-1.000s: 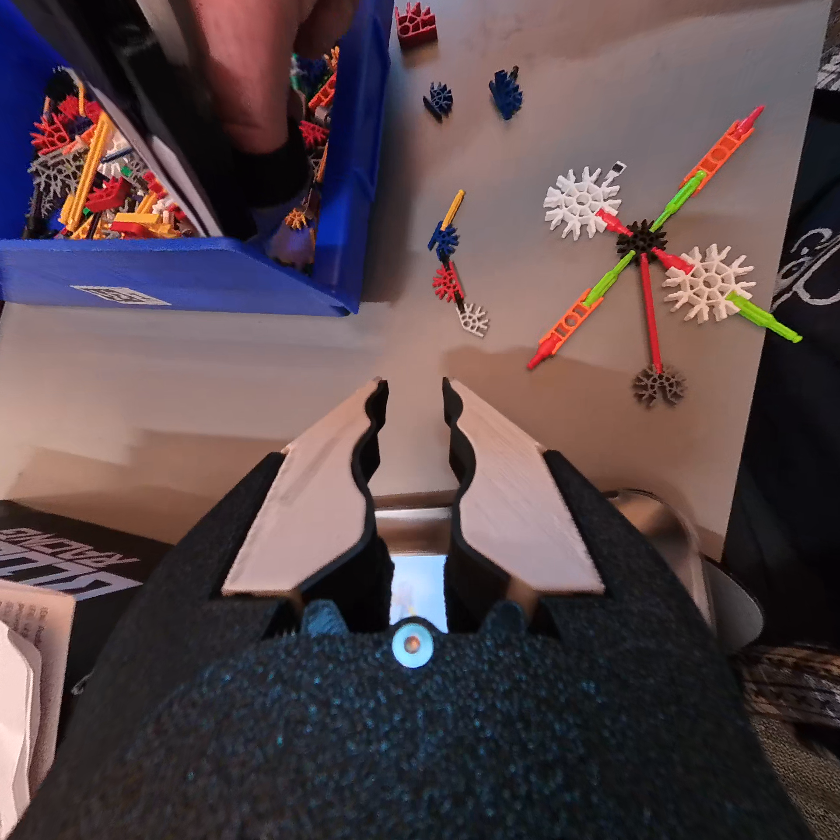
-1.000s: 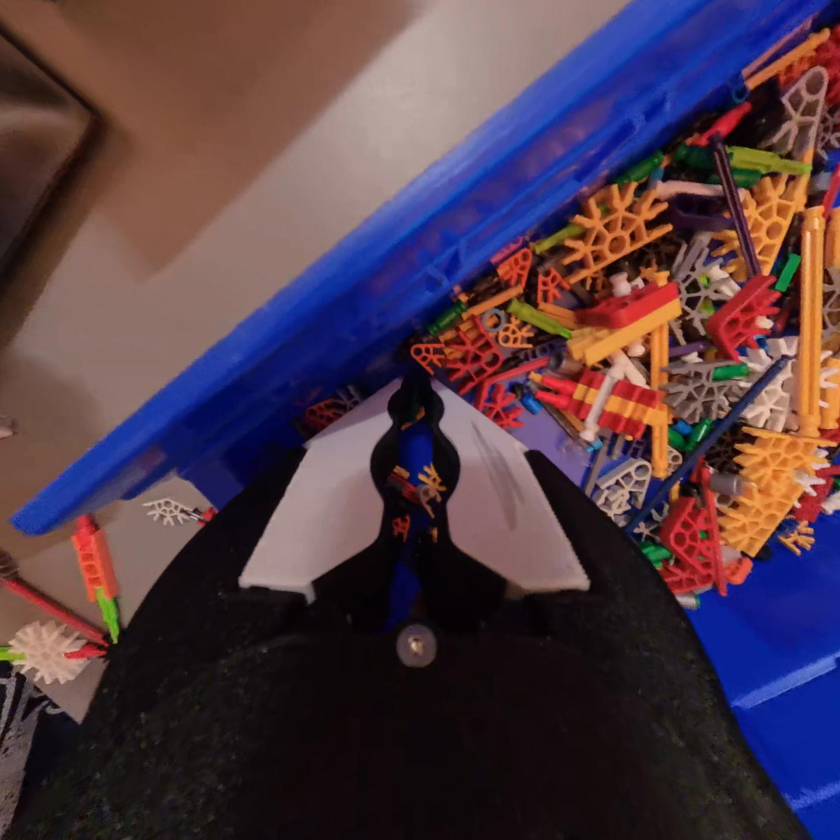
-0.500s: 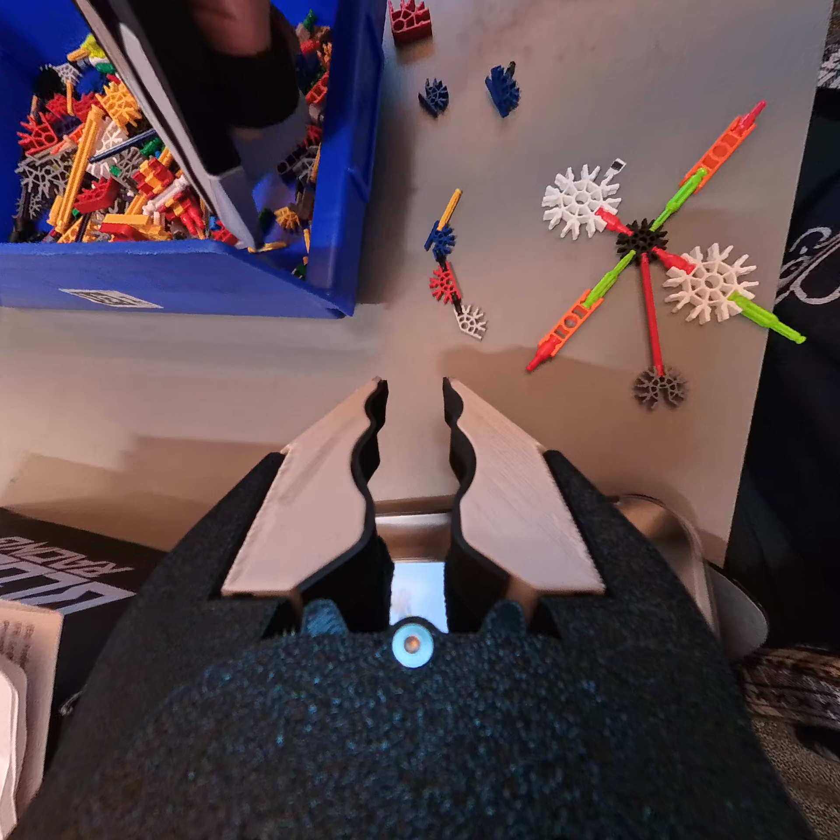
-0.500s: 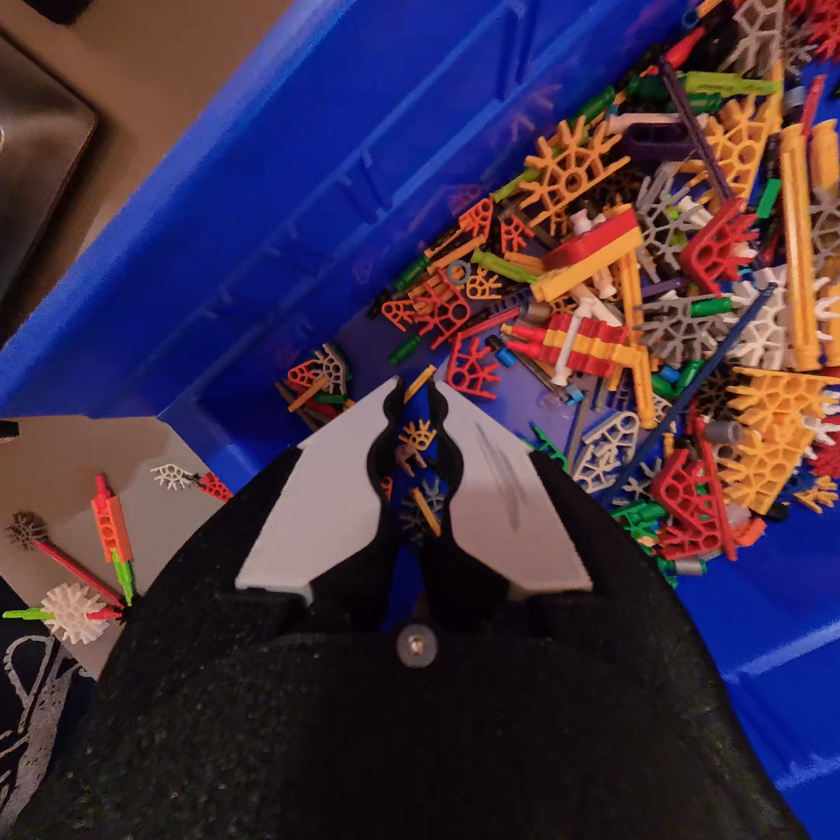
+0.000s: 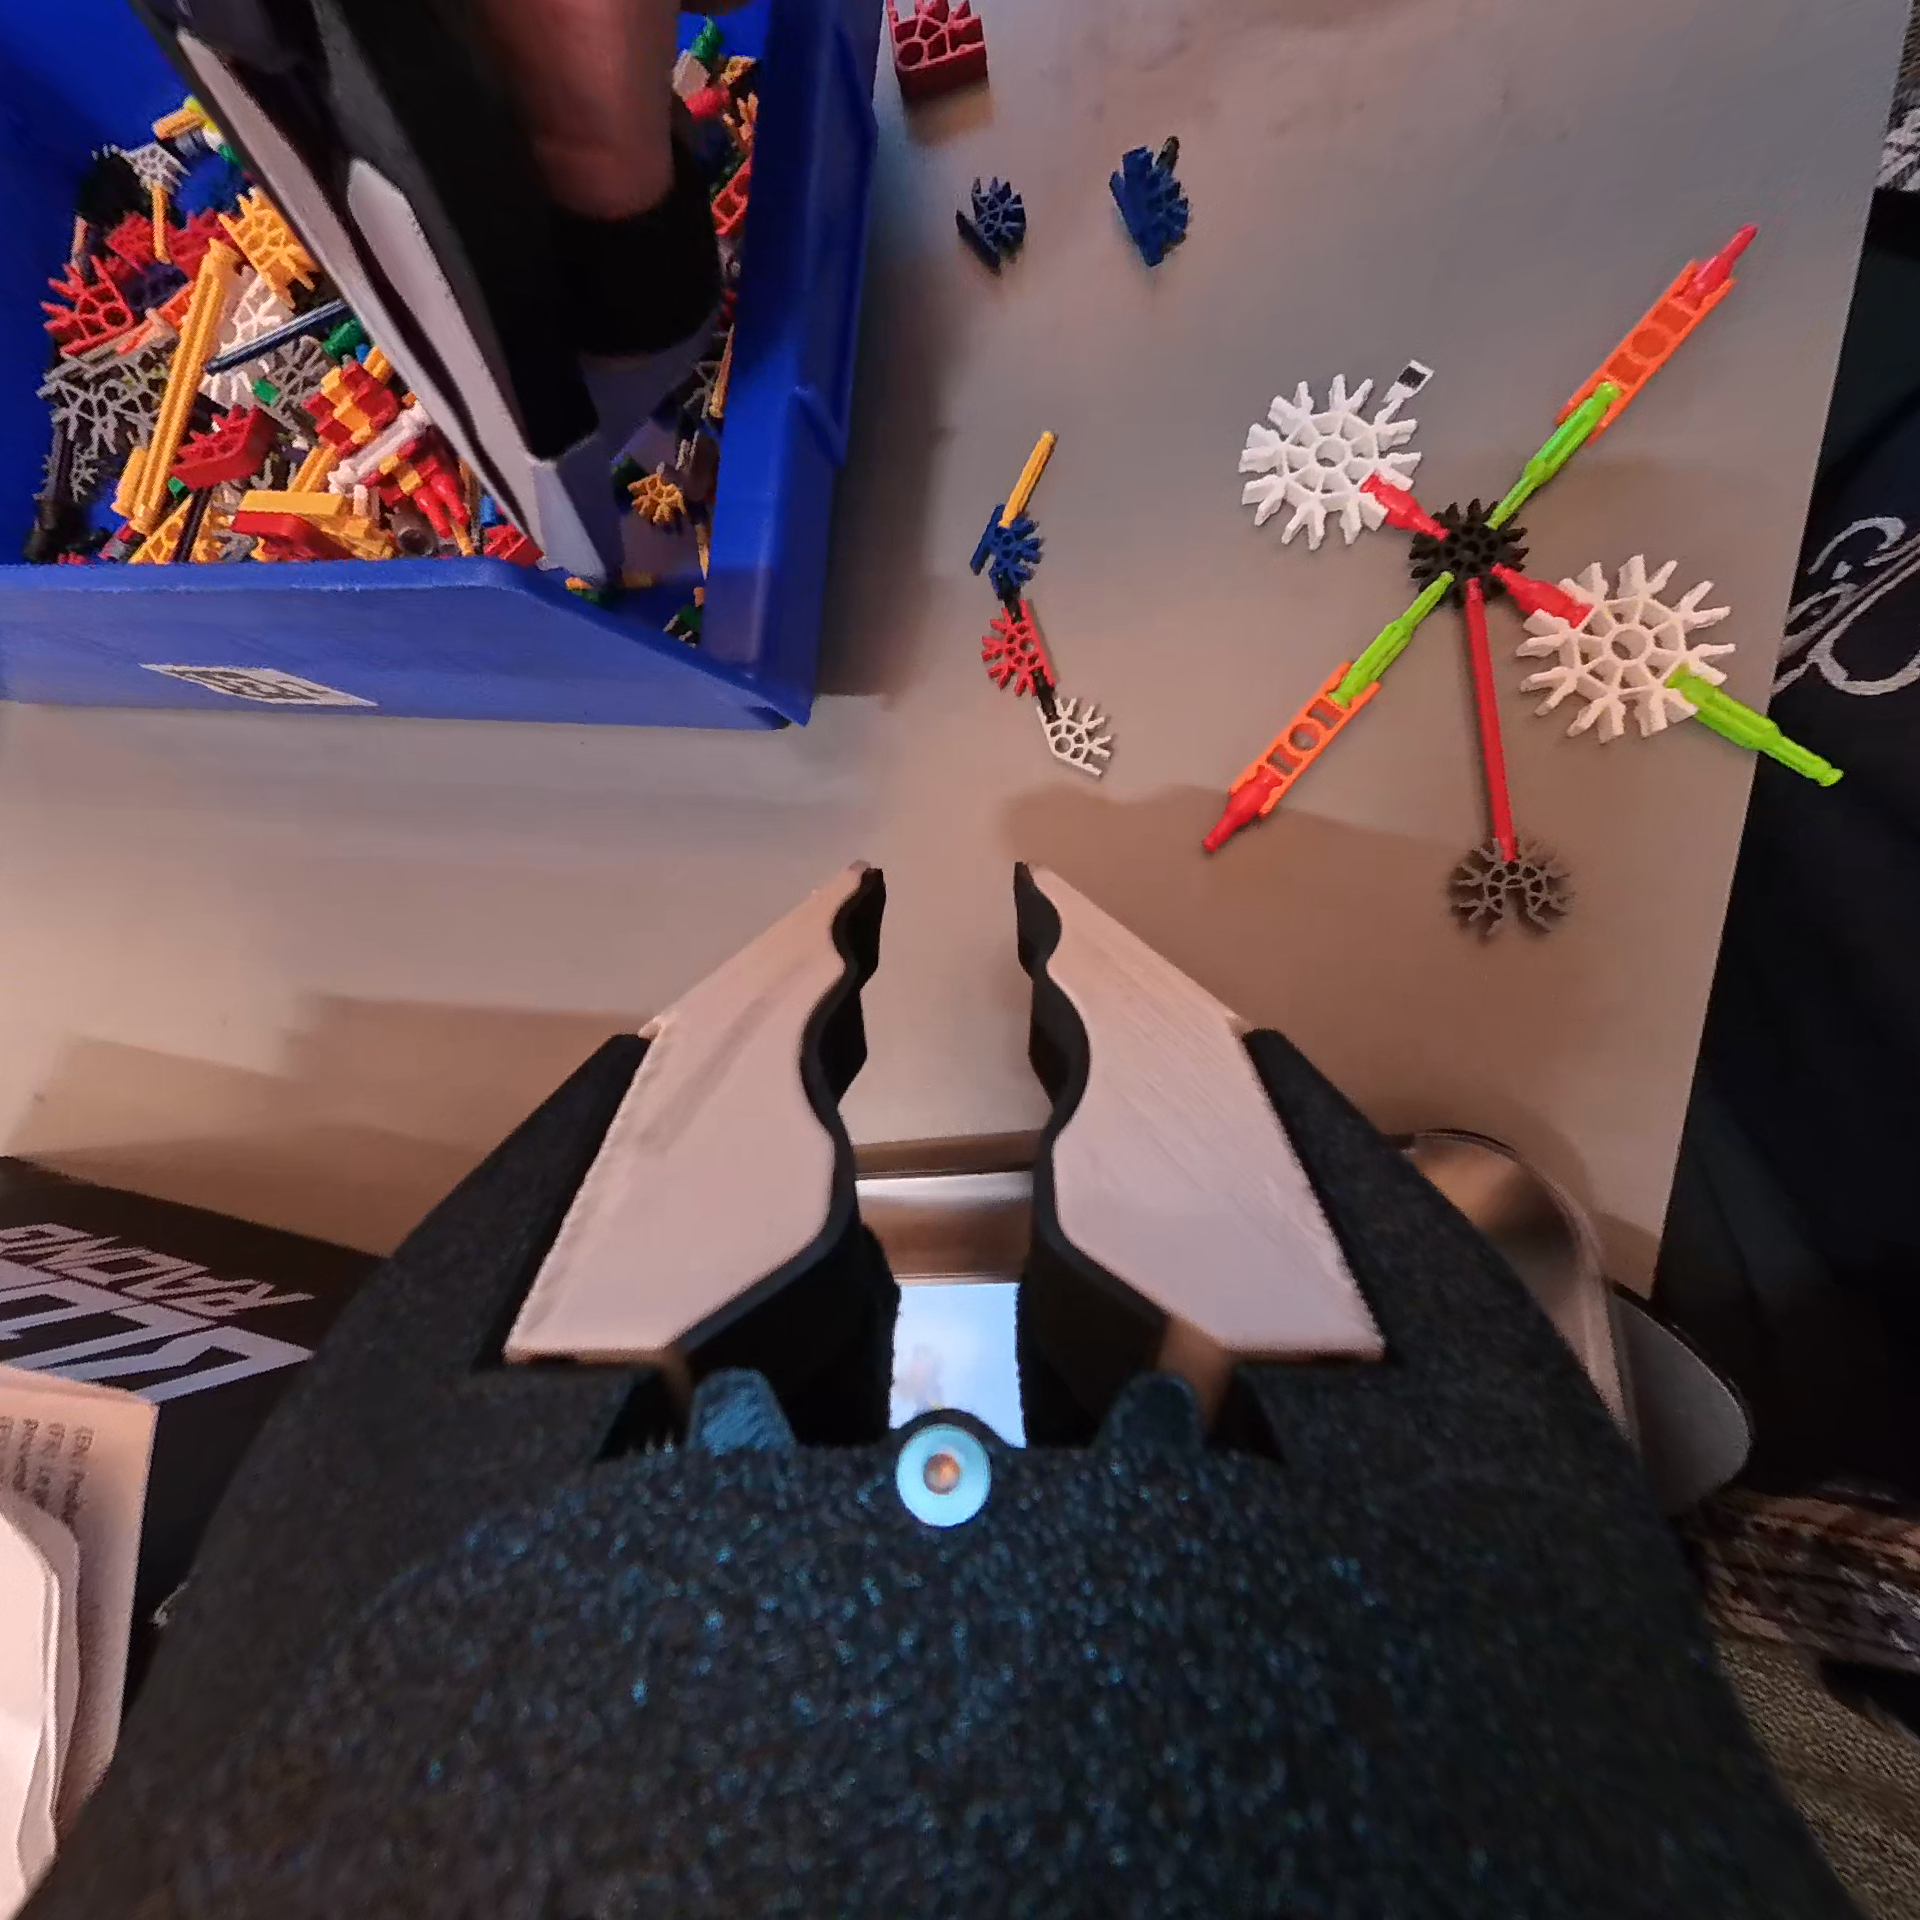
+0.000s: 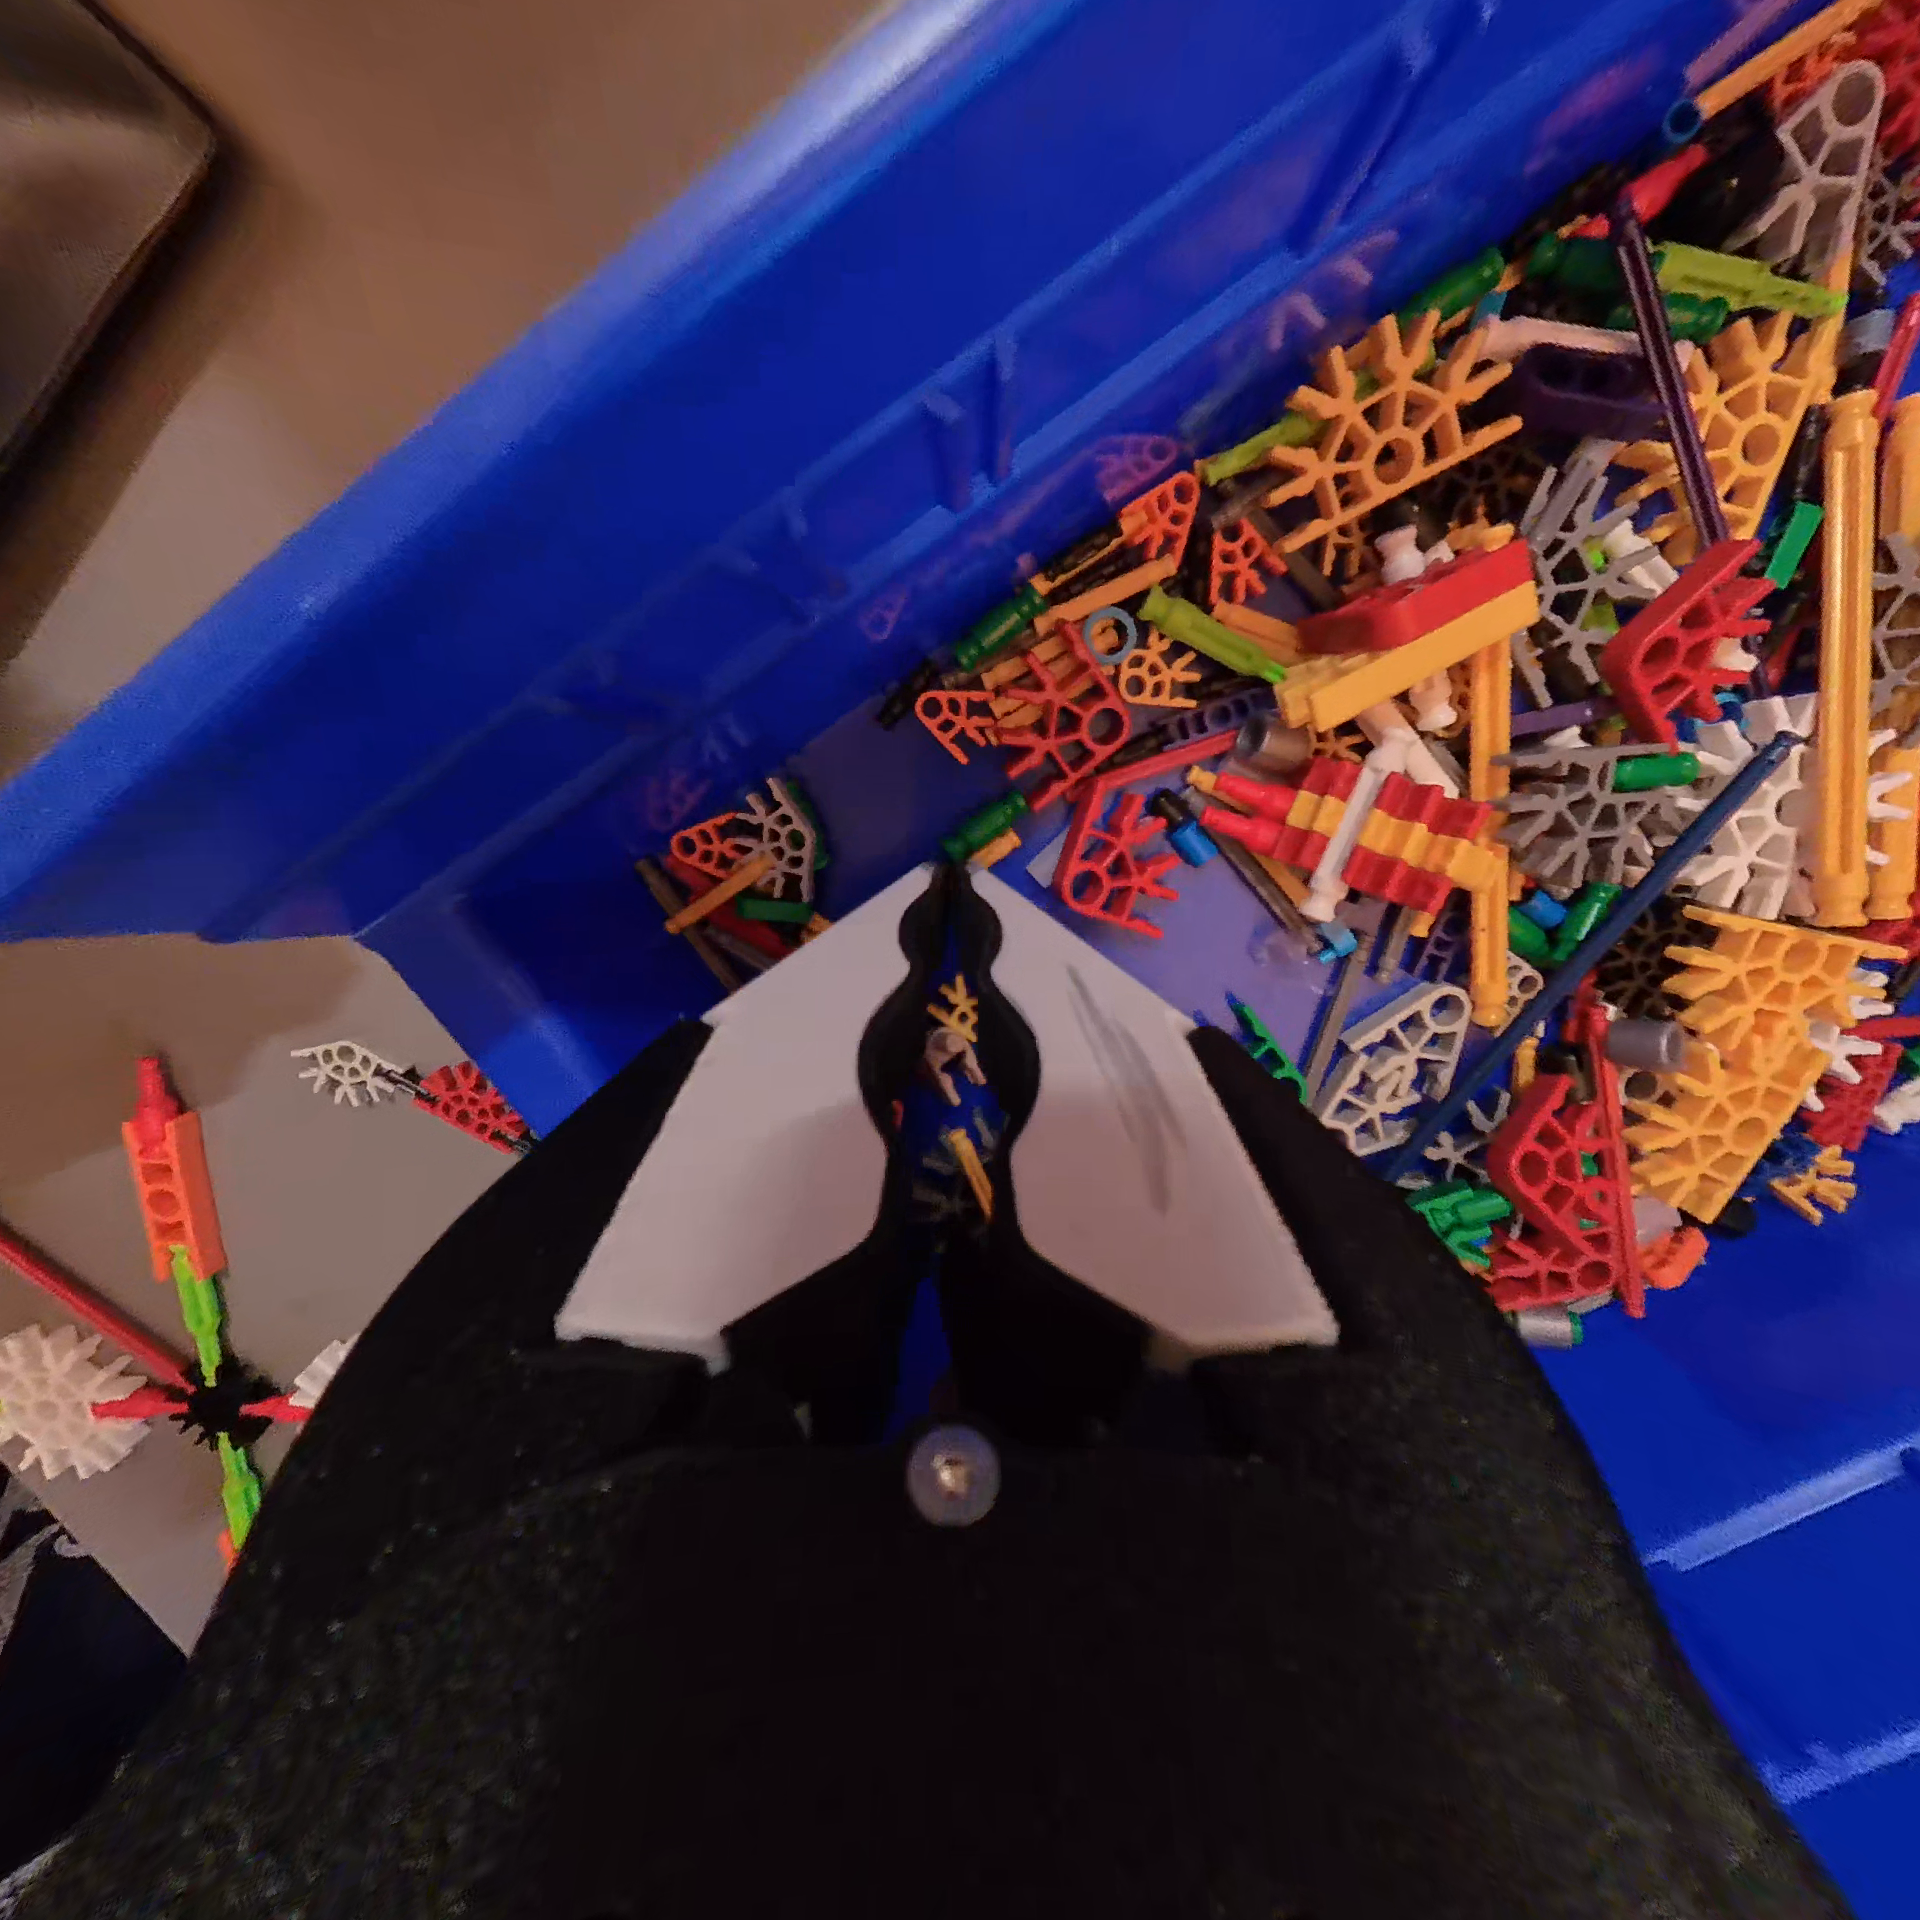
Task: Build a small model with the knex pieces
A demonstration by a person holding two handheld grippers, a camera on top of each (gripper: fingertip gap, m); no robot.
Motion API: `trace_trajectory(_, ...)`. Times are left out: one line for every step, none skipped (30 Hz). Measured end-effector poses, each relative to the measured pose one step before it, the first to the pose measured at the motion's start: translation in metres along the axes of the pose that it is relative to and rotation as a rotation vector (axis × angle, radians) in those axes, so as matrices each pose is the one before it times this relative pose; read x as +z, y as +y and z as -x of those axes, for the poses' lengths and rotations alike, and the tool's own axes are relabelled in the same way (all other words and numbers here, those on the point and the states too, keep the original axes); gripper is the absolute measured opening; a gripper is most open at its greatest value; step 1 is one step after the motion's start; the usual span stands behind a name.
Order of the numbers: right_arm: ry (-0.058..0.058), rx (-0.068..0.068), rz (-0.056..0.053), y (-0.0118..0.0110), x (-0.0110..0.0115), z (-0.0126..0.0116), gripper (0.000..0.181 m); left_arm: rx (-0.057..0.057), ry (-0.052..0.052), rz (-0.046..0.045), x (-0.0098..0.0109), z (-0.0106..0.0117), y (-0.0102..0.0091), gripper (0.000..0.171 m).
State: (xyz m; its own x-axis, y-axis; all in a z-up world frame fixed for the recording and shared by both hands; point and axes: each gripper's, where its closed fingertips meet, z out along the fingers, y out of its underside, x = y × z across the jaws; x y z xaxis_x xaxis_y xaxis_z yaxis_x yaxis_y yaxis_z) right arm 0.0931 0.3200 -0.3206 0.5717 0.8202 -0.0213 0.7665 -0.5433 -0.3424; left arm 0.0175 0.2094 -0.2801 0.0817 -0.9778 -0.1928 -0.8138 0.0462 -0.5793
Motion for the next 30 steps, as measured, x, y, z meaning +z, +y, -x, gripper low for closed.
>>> trace_trajectory(0.0081,-0.0008,0.0133,0.00144,0.0006,-0.00045,0.003,-0.0009,0.0002,0.00138,0.00018,0.00006,0.00038,0.025)
trace_trajectory(0.0032,-0.0005,0.0077,0.00001,-0.00005,0.00046,0.005,0.0008,-0.0001,0.00298,0.0003,-0.00004,0.00054,0.025)
trace_trajectory(-0.0037,0.002,0.004,-0.00074,0.00006,0.00136,0.008,0.0003,0.0008,0.00249,0.00031,-0.0002,0.00033,0.025)
trace_trajectory(-0.0022,0.0051,0.0059,-0.00033,0.00007,0.00045,0.008,0.0001,0.0007,0.00168,0.00021,-0.00005,-0.00003,0.025)
trace_trajectory(-0.0012,0.0013,0.0055,0.00006,0.00016,0.00011,0.008,0.0007,-0.0001,0.00104,0.00006,-0.00016,-0.00011,0.025)
trace_trajectory(-0.0016,0.0014,0.0028,-0.00008,0.00027,0.0,0.008,0.0009,0.0,-0.00026,-0.00015,-0.00009,-0.00038,0.025)
trace_trajectory(0.0047,0.0042,0.0025,-0.00015,0.00017,-0.00154,0.004,0.0003,0.0001,-0.00093,-0.00024,-0.00002,-0.00058,0.025)
trace_trajectory(0.0137,0.0014,0.0056,0.00027,0.00027,-0.00245,0.0,0.0001,-0.0012,-0.00051,-0.00033,0.00017,-0.00044,0.025)
trace_trajectory(0.0086,-0.0004,0.0052,0.0,0.00028,-0.00058,0.0,0.0004,-0.0007,-0.00065,-0.00012,-0.00003,-0.00044,0.025)
trace_trajectory(0.0108,-0.0097,0.0066,-0.00024,0.00007,-0.00003,0.0,0.0,0.0012,-0.00056,0.00011,-0.00027,-0.00039,0.025)
trace_trajectory(0.0116,-0.0198,0.0062,0.0,-0.00015,-0.00015,0.0,0.0004,0.0004,0.0015,0.00018,-0.00018,-0.00007,0.025)
trace_trajectory(0.0026,-0.005,0.0028,0.00002,-0.00001,-0.00007,0.0,0.0016,-0.001,0.00264,0.00028,-0.00014,0.00012,0.025)
trace_trajectory(-0.0024,0.0034,-0.0031,-0.00015,0.00005,-0.00002,0.0,0.0013,-0.0007,0.00125,-0.00014,-0.0002,-0.00007,0.025)
trace_trajectory(-0.0057,0.005,-0.0036,0.00044,-0.00009,-0.00003,0.0,0.0,-0.0001,-0.00069,-0.00035,-0.0003,-0.00034,0.025)
trace_trajectory(-0.0117,0.011,-0.0029,0.00087,-0.00054,-0.00007,0.0,0.0,-0.0013,-0.00161,-0.00052,-0.00028,-0.00038,0.025)
trace_trajectory(-0.0111,0.0136,-0.0064,0.00046,-0.00098,-0.00044,0.0,-0.0002,-0.0014,-0.00063,-0.00063,-0.00019,-0.00015,0.025)
trace_trajectory(0.0015,0.0091,-0.0063,0.00005,-0.00121,-0.00143,0.001,-0.0003,-0.0011,0.00006,-0.00057,-0.00026,0.00014,0.025)
trace_trajectory(-0.0024,0.0064,-0.0051,-0.00054,-0.00096,0.00037,0.006,-0.0007,-0.0001,0.00035,-0.00043,-0.00017,0.00039,0.025)
trace_trajectory(-0.0239,0.0051,-0.0071,-0.00141,-0.00057,0.00428,0.012,-0.0013,0.0004,0.00116,-0.00017,-0.00014,0.00047,0.025)
trace_trajectory(-0.0192,0.0048,-0.0004,-0.00092,0.00052,0.00386,0.017,-0.0004,0.0001,0.00241,0.00017,-0.00002,0.00057,0.025)
trace_trajectory(0.019,-0.005,0.0175,0.00154,0.0013,-0.00165,0.018,0.0006,0.0,0.00282,0.00014,0.00006,0.00063,0.025)
trace_trajectory(0.0228,-0.0111,0.0175,0.00148,0.00116,-0.00184,0.016,0.0002,-0.0001,0.00199,0.00023,0.00005,0.00029,0.025)
trace_trajectory(0.0081,-0.0002,0.0018,-0.0008,-0.00013,-0.00015,0.016,-0.0003,-0.0006,-0.00048,-0.00003,0.00018,-0.00012,0.025)
trace_trajectory(0.0102,-0.0044,0.0054,0.00028,0.00037,-0.00062,0.015,-0.0007,-0.0004,-0.00226,-0.00016,0.00009,-0.00054,0.025)
trace_trajectory(0.0181,-0.0072,0.0064,0.00084,0.00035,-0.00221,0.011,-0.0003,0.0004,-0.00151,-0.00023,-0.00021,-0.00031,0.025)
trace_trajectory(0.0116,-0.0005,0.0108,0.00189,0.00038,-0.00204,0.009,0.0007,-0.0001,-0.00027,-0.0001,-0.00011,-0.0001,0.025)
trace_trajectory(0.0038,-0.0004,0.013,0.00272,0.00125,-0.00119,0.008,0.0004,0.0002,-0.00015,-0.00003,-0.00031,0.0001,0.025)
trace_trajectory(0.0115,-0.0002,-0.0067,-0.00021,0.00052,-0.00237,0.003,-0.0001,0.0006,-0.0004,-0.00005,-0.00029,0.00016,0.025)
trace_trajectory(-0.0012,0.0022,-0.0047,-0.00019,0.00014,-0.00018,0.003,-0.0001,0.0005,0.00063,0.00006,-0.00022,0.00042,0.025)
trace_trajectory(0.0032,-0.0089,-0.0021,-0.00012,0.00004,0.00002,0.002,-0.0001,-0.0002,0.00124,0.00004,-0.00001,0.00051,0.025)
